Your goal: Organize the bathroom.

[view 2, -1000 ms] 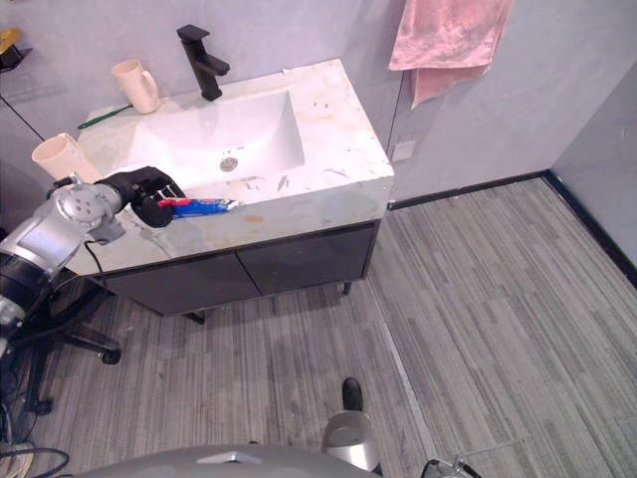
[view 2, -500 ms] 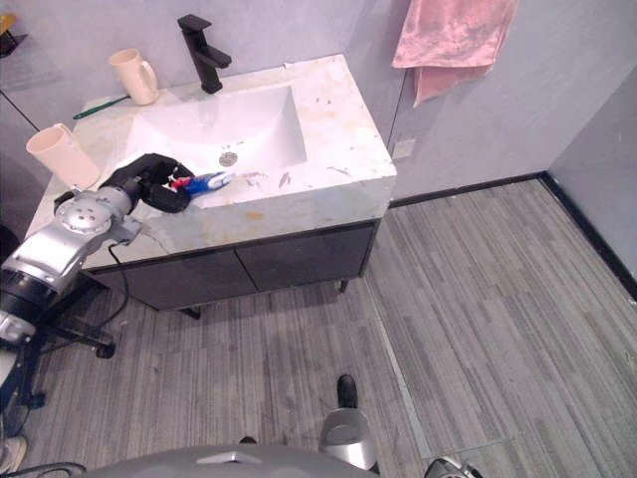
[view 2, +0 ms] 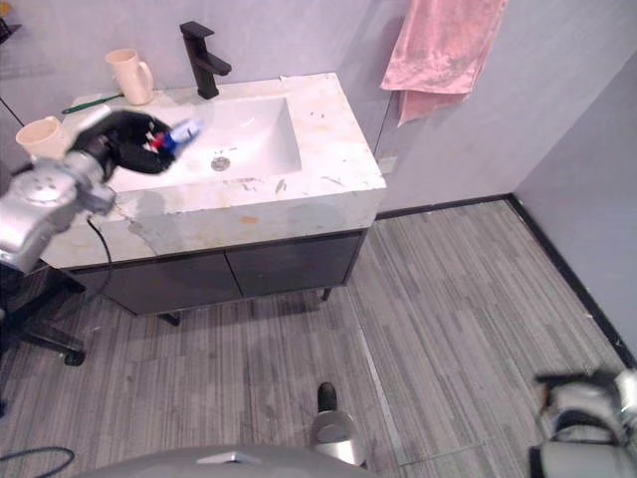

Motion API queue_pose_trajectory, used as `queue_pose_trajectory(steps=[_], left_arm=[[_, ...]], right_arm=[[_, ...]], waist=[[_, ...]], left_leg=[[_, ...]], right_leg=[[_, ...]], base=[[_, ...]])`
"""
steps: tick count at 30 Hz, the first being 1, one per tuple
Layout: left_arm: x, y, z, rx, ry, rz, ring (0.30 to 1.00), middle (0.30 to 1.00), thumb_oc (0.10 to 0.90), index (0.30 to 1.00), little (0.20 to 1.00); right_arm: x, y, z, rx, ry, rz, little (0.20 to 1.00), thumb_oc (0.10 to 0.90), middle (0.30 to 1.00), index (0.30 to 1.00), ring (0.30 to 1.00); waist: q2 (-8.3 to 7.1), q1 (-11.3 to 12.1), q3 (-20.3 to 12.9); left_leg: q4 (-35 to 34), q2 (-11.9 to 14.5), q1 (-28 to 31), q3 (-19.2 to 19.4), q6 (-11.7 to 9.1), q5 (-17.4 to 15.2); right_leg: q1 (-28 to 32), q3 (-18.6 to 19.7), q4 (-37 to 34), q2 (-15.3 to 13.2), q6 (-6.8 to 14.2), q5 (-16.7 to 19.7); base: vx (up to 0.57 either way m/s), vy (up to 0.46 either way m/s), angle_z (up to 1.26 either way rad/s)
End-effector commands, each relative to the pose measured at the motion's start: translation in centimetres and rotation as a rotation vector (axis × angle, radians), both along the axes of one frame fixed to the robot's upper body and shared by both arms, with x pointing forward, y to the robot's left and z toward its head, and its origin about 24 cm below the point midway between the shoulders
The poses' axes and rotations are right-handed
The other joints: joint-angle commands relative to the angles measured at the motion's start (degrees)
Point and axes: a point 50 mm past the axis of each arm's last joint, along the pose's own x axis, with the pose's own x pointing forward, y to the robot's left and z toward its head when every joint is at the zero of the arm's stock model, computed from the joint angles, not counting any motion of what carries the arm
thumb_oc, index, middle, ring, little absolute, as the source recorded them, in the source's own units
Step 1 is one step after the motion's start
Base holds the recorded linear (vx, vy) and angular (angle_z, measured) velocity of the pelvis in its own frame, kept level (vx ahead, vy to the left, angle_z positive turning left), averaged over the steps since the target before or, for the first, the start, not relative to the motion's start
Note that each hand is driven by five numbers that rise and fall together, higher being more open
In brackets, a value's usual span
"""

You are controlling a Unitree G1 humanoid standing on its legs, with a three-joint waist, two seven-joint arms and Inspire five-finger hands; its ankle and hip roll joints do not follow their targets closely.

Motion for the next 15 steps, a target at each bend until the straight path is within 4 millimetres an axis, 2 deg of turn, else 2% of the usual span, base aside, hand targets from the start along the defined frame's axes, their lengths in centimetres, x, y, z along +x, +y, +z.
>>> queue_pose_trajectory(steps=[1,2,3,4,5,7,8,10,12,14,15], left_arm=[[-2.0,0.0,13.3,-0.092,-0.465,0.02,0.3,0.3,0.4,0.3,0.3],[-2.0,0.0,13.9,-0.092,-0.469,0.031,0.3,0.3,0.4,0.3,0.3],[-2.0,0.1,14.1,-0.096,-0.47,0.037,0.3,0.3,0.4,0.3,0.3],[-2.0,0.1,14.7,-0.108,-0.472,0.048,0.3,0.3,0.4,0.3,0.3],[-2.0,0.1,14.8,-0.11,-0.47,0.05,0.3,0.3,0.4,0.3,0.3],[-1.6,-0.1,15.1,-0.121,-0.46,0.053,0.3,0.3,0.4,0.3,0.3],[-1.6,-0.1,15.2,-0.123,-0.457,0.053,0.3,0.3,0.4,0.3,0.3],[-1.1,-0.1,15.5,-0.128,-0.43,0.048,0.3,0.3,0.4,0.3,0.3],[-1.0,0.1,15.7,-0.132,-0.421,0.048,0.3,0.3,0.4,0.3,0.3],[-0.7,0.5,15.6,-0.145,-0.386,0.034,0.3,0.3,0.4,0.3,0.3],[-0.5,0.6,15.4,-0.15,-0.369,0.027,0.3,0.3,0.4,0.3,0.3]], right_arm=[[4.9,0.6,7.8,-0.154,-0.244,0.13,0.9,0.8,0.9,0.9,0.9],[6.4,1.4,10.3,-0.173,-0.307,0.173,0.9,0.8,0.9,0.9,0.9],[7.2,1.9,11.8,-0.185,-0.363,0.213,0.9,0.8,0.9,0.9,0.9],[9.4,4.0,15.6,-0.191,-0.488,0.323,0.9,0.8,0.9,0.9,0.9],[9.8,4.5,16.3,-0.198,-0.507,0.346,0.9,0.8,0.9,0.9,0.9],[11.7,6.8,19.7,-0.168,-0.619,0.485,0.9,0.8,0.9,0.9,0.9],[12.1,7.2,20.5,-0.159,-0.636,0.511,0.9,0.8,0.9,0.9,0.9],[13.9,10.1,24.0,-0.033,-0.785,0.706,0.9,0.8,0.9,0.9,0.9],[14.7,11.6,25.1,0.051,-0.861,0.798,0.9,0.8,0.9,0.9,0.9],[15.9,14.5,26.4,0.281,-1.014,0.97,0.9,0.8,0.9,0.9,0.9],[16.1,15.2,26.6,0.333,-1.051,1.001,0.9,0.8,0.9,0.9,0.9]], waist=[[-0.01,-0.44,-4.85],[-0.02,-0.65,-4.95],[-0.01,-0.8,-5.04],[0.15,-1.08,-5.1],[0.2,-1.11,-5.11],[0.39,-1.17,-5.3],[0.43,-1.19,-5.34],[0.66,-0.91,-5.72],[0.79,-0.94,-5.67],[1.13,-0.37,-5.83],[1.23,-0.12,-5.84]], left_leg=[[3.33,-2.73,-1.59,-5.1,3.95,-4.36],[3.36,-2.68,-1.72,-4.95,3.95,-4.43],[3.34,-2.65,-1.75,-4.85,3.93,-4.46],[3.14,-2.52,-1.84,-4.59,3.87,-4.44],[3.08,-2.5,-1.83,-4.54,3.85,-4.43],[2.74,-2.45,-1.74,-4.27,3.83,-4.31],[2.68,-2.46,-1.71,-4.22,3.81,-4.28],[2.5,-2.45,-1.48,-4.09,3.64,-4.18],[2.36,-2.44,-1.3,-4.04,3.56,-4.07],[2.32,-2.55,-1.32,-4.34,3.37,-4.06],[2.33,-2.57,-1.38,-4.45,3.34,-4.02]], right_leg=[[2.32,2.78,-0.43,3.77,1.82,-6.92],[2.09,2.93,-0.39,3.95,1.72,-7.02],[1.94,3.06,-0.37,4.08,1.66,-7.06],[1.68,3.18,-0.31,4.33,1.55,-7.25],[1.64,3.21,-0.3,4.37,1.53,-7.28],[1.44,3.27,-0.33,4.52,1.44,-7.29],[1.41,3.28,-0.33,4.56,1.42,-7.29],[1.35,3.06,-0.32,4.58,1.36,-7.28],[1.39,2.75,-0.33,4.5,1.36,-7.21],[1.61,2.04,-0.32,4.31,1.47,-7.36],[1.68,1.81,-0.34,4.22,1.51,-7.36]], base=[[-0.03,-0.033,-0.04],[0.0,0.0,0.0],[-0.04,0.006,-0.07],[-0.03,0.013,-0.06],[-0.04,0.023,-0.08],[-0.02,0.021,-0.04],[0.0,0.023,-0.05],[0.01,0.023,-0.05],[0.01,0.009,-0.05],[0.01,0.004,-0.06],[0.0,0.0,0.0]])
